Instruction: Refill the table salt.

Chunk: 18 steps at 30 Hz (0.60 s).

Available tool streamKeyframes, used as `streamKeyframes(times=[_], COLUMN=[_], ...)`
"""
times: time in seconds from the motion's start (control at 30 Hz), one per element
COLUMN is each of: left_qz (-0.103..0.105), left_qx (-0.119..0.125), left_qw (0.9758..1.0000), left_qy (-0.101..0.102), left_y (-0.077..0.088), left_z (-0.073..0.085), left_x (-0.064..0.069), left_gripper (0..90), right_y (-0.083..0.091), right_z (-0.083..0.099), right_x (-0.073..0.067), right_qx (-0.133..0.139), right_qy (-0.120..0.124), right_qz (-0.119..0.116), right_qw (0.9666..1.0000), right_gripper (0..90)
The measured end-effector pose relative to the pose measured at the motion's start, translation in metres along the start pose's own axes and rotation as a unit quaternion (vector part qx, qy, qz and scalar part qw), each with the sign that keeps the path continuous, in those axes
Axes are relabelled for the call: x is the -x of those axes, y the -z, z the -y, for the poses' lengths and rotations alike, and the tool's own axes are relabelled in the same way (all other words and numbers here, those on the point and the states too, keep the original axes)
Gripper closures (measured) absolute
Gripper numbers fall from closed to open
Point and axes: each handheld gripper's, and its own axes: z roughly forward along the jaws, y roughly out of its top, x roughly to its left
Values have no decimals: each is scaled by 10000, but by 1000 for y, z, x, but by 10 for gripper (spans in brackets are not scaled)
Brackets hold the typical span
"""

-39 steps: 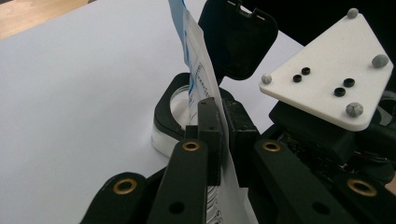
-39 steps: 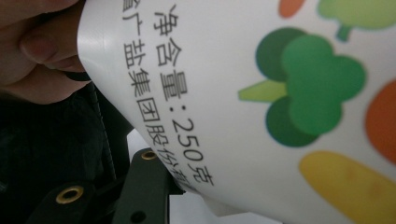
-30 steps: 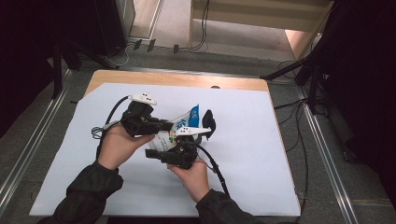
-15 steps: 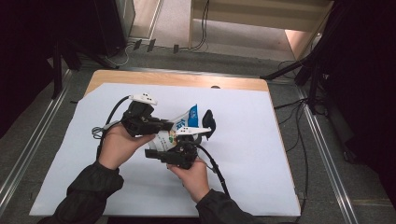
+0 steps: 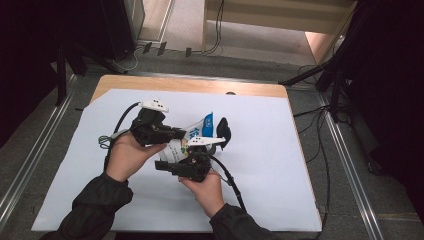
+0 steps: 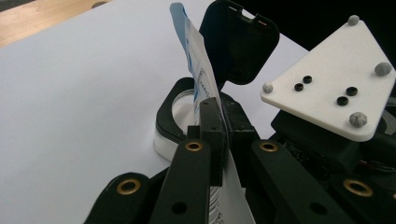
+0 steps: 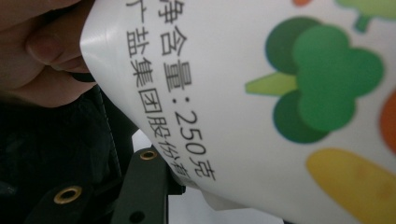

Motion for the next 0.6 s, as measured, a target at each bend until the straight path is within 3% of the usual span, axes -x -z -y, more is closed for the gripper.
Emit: streamKeyframes(times=[0.6], left_qz=[-15], left_qx=[41], left_qw=[10000], left_qy=[-55], left_y=[5], left_z=[-3], left_x=[4], left_gripper=[896], right_y=[1], right_z=[-1], right_x=[-1], right_qx=[53], right_qy=[-18], right_qz=[-102], right_qw=[9999], right_gripper=[671])
